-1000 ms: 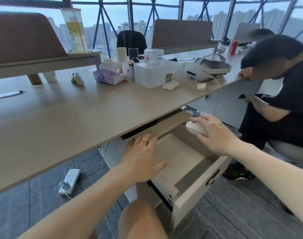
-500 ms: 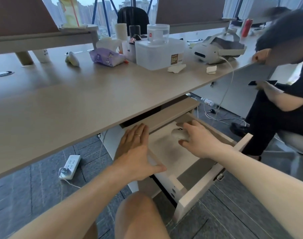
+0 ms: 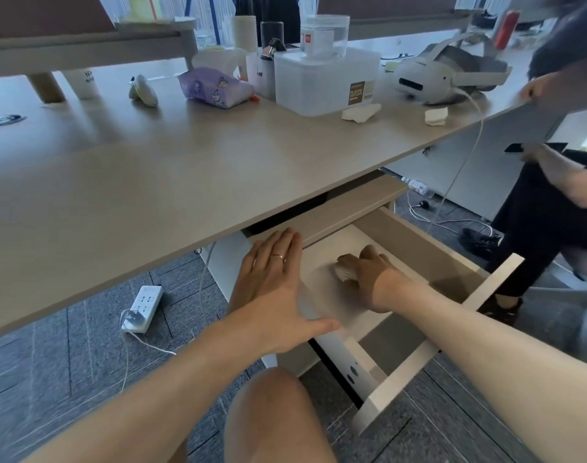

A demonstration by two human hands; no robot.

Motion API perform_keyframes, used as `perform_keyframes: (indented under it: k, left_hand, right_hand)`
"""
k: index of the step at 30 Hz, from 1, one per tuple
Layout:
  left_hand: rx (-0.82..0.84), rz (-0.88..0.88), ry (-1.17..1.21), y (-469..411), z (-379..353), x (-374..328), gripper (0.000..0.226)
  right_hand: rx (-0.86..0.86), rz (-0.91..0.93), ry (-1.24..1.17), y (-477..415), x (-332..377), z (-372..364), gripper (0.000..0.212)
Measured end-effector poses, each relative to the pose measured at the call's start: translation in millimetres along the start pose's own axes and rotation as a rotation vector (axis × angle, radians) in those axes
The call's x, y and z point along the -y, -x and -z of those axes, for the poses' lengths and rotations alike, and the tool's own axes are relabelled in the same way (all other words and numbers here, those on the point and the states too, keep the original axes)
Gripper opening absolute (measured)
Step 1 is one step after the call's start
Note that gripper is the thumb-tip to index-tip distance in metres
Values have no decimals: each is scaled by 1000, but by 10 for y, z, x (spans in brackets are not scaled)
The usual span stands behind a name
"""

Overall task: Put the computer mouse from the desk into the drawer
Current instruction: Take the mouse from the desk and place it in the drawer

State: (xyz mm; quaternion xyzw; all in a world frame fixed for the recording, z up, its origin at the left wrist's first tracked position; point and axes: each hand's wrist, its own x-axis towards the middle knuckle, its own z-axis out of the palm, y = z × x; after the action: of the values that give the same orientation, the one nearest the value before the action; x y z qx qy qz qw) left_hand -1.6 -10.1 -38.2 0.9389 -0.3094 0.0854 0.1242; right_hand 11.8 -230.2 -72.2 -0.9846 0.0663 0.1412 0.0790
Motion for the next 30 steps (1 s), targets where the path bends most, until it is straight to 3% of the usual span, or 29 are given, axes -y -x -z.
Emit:
perform_keyframes:
  k: [5,16,20,30]
  left_hand:
    - [4,-1,-6,-5,-14,17,137]
    - [6,11,1,-1,-2,0,138]
    - [19,8,7,1,5,-7,139]
    - [23,9,3,-8,-12,-1,139]
  right_hand:
    - [5,-18,62,-44,54,-87,56]
    - [77,24,23,28,-54,-37,88]
    - [147,63,10,100,-156,-19,83]
    - [76,97,0,126,-98,32,74]
